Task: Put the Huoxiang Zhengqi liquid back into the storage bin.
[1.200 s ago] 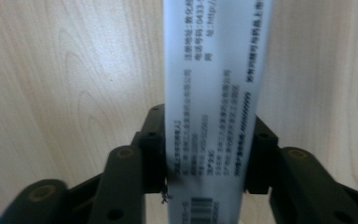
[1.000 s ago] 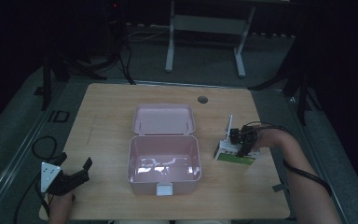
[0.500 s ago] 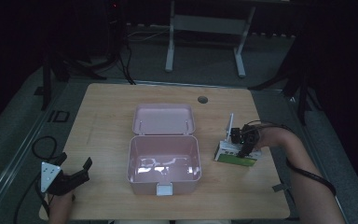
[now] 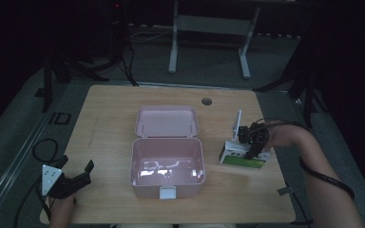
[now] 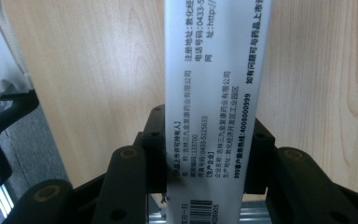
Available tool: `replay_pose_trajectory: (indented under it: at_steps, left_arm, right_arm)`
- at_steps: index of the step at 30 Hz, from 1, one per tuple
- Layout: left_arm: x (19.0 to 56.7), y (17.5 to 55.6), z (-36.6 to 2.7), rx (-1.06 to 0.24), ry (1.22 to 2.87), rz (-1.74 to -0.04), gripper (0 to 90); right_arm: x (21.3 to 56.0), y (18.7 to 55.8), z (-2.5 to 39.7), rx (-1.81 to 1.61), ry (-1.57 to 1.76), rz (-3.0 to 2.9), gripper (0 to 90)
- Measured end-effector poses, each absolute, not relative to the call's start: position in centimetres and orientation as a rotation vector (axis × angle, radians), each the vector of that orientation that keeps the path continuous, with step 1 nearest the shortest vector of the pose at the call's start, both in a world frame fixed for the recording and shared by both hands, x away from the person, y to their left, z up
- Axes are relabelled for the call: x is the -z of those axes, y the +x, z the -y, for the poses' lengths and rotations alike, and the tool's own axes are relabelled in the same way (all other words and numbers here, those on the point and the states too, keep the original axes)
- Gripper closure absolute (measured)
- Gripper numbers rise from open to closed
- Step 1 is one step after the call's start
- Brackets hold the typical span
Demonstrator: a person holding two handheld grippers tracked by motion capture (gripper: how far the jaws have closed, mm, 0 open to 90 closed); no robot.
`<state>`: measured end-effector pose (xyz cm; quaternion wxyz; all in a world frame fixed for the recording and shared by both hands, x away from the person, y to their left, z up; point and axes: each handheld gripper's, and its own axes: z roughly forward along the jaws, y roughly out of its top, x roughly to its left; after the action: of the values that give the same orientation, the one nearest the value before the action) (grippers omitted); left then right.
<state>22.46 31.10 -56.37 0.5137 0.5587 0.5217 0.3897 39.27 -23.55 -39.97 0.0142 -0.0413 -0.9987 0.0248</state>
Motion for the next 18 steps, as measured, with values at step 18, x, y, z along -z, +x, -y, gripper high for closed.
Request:
replay_pose_trajectory:
  at_steps: [18]
  left_arm:
    - [56.4,22.4,-31.1,-0.936,1.342,-1.253,3.0]
  right_arm:
    - [33.9,37.3,23.0,-0.06,-0.12,3.158,61.9]
